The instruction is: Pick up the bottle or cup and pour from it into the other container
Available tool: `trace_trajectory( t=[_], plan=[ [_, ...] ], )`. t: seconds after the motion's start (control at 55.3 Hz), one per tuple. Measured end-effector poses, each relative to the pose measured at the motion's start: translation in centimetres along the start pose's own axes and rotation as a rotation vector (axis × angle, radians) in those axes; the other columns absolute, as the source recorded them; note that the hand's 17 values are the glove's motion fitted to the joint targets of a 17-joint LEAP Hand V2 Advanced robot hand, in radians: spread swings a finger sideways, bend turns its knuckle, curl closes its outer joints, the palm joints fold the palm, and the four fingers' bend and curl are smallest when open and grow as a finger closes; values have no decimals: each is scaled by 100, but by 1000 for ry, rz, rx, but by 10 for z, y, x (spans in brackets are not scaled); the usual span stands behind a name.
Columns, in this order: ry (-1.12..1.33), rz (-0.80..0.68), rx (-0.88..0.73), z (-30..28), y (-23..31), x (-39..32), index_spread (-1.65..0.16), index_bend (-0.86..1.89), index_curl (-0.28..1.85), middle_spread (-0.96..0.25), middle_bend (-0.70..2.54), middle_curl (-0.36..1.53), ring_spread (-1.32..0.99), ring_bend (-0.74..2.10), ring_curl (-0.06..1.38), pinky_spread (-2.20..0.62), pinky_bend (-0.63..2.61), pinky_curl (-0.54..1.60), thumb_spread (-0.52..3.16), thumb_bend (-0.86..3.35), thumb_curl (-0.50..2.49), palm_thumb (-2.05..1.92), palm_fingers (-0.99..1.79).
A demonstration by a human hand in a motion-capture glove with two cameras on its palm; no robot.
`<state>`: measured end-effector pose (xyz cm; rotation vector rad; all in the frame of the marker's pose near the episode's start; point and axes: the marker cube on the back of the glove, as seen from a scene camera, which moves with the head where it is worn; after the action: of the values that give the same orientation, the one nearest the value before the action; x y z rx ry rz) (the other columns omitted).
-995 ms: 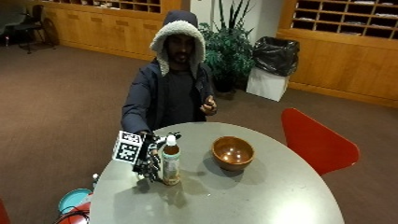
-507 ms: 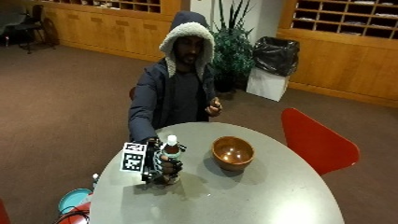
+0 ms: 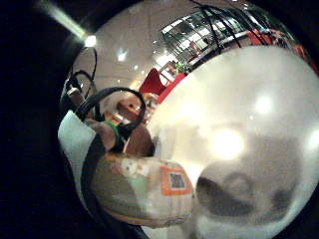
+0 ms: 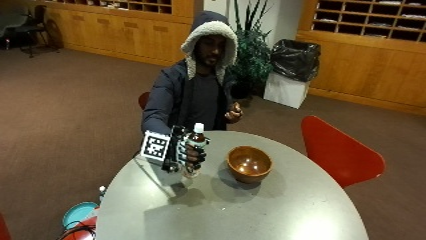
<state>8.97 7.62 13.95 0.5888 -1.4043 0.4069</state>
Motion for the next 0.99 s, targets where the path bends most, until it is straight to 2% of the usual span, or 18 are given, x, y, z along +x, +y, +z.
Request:
trace_trajectory(
  t=[0.036,0.163,0.289,0.362,0.434,0.687,0.995],
  plan=[
    [35,19,-10,2,-2,-14,-25,12,29,-21,37,46,-16,73,44,-11,47,37,51,-4,58,92,121],
    [199,-57,-97,7,-7,-48,-25,12,30,-21,37,47,-16,73,44,-12,48,37,50,-4,60,92,121],
    [428,-47,-82,16,-21,-71,-25,12,30,-20,37,47,-16,73,44,-12,48,37,51,-4,60,92,120],
    [600,-150,-232,19,-20,-77,-25,12,30,-20,37,48,-16,73,44,-12,48,37,51,-4,61,92,120],
    [725,-161,-296,27,-18,-85,-25,12,30,-20,36,48,-16,72,44,-12,48,38,51,-4,61,92,119],
    [1059,-267,-380,55,-30,-111,-25,12,30,-20,36,48,-16,71,44,-12,48,38,51,-4,62,92,119],
    [1347,-367,-488,95,-30,-122,-25,12,30,-21,35,48,-17,70,44,-12,49,38,49,-4,63,92,119]
  ],
)
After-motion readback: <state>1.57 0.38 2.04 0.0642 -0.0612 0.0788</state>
